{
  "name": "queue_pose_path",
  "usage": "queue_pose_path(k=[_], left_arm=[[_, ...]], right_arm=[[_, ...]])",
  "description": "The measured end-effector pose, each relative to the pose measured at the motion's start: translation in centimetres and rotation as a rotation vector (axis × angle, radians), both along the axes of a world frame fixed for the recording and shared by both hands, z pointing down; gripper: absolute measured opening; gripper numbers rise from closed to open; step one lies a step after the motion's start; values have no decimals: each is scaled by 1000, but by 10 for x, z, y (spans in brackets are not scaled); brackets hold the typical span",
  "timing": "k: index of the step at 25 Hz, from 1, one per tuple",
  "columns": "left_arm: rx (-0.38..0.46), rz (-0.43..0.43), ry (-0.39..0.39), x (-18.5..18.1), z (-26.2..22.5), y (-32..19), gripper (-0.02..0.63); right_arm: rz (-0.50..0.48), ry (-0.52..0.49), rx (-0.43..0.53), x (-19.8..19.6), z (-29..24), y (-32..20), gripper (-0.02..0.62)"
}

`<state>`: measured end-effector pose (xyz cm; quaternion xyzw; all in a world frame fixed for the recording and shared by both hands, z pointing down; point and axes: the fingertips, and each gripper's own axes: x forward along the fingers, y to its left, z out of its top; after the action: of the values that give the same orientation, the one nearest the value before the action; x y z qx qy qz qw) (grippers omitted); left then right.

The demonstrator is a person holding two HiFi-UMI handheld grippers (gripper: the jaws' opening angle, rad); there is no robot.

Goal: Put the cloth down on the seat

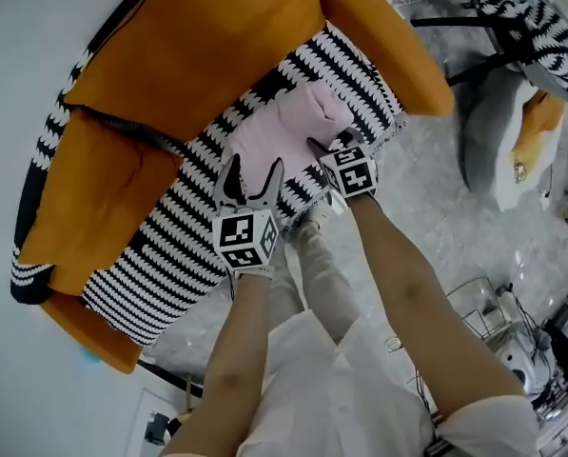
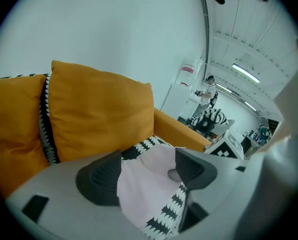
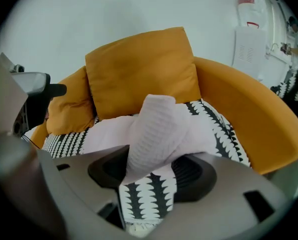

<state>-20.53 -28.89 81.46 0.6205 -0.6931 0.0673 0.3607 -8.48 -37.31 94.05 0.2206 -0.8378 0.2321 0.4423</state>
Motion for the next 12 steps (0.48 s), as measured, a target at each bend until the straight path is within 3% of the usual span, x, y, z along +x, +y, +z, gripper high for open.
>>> queue_pose_path(k=[6,12], left_arm=[[2,23,-3,-2,-21,6,334],[31,30,-39,-17,-65,13,334]], right_arm=[[49,60,48,27,-24,-5,264],[60,14,130,40,-86,-15,262]])
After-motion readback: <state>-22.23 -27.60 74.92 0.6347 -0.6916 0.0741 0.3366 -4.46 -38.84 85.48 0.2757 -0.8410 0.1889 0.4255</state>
